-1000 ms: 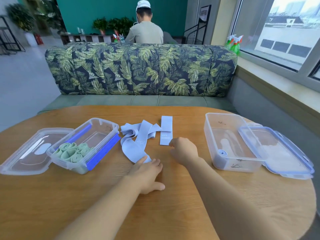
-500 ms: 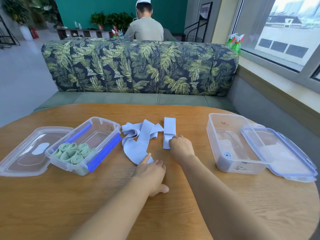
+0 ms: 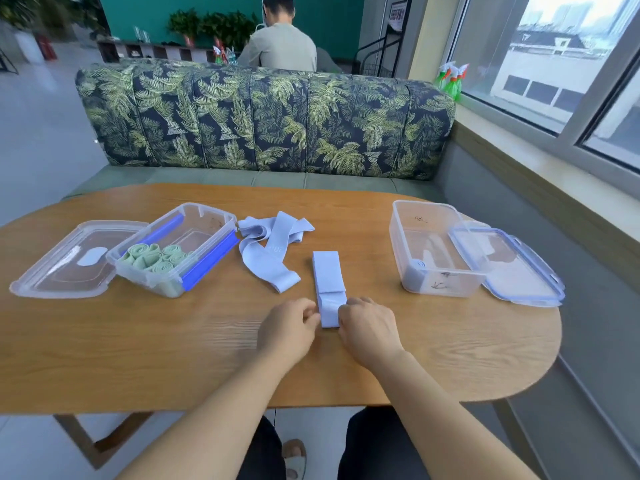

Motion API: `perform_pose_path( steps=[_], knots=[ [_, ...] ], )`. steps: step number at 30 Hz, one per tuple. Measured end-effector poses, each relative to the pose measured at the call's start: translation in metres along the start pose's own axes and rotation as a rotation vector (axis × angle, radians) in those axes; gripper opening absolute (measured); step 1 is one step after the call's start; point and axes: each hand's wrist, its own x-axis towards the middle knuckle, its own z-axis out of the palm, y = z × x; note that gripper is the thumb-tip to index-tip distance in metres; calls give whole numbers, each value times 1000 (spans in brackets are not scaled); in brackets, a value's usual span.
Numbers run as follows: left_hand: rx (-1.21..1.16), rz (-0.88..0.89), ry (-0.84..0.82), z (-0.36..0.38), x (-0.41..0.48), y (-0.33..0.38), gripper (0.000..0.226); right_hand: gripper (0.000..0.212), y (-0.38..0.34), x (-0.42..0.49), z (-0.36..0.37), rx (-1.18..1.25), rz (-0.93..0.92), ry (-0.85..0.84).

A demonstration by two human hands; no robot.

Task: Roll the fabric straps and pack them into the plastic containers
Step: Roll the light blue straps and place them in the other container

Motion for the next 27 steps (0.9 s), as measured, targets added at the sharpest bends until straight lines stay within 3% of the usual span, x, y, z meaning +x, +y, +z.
perform_pose_path(
  steps=[1,3,6,10,13,15,17,20,24,27],
  knots=[
    [-115,-89,-9,0,-1,4,20,5,-1,-7,4,38,25,44],
    [-264,-253,-31,1,-1,16,21,19,-3,-19,5,153,107,-1],
    [-556,-522,-57,3,-3,28,28,18,-12,-30,2,442,309,25],
    [-765,-638,-42,2,-7,33,9,12,-16,-30,6,888,480,-30],
    [-713,-602,31,-3,-7,34,12,17,-13,-24,3,1112,539,-63],
    [-628,-583,38,-5,-3,30,47,19,-10,-13,-2,1254,656,-101],
    [-574,-555,28,-9,-3,29,64,24,-9,0,-8,1406,809,-194],
    [-563,-487,-31,-16,0,32,52,42,-9,19,-11,1454,931,-316],
    [-513,-299,-84,-24,1,33,36,27,-13,38,-11,1504,979,-340],
    [-396,-147,-56,-32,3,27,22,28,-13,52,-11,1472,978,-311]
  ],
)
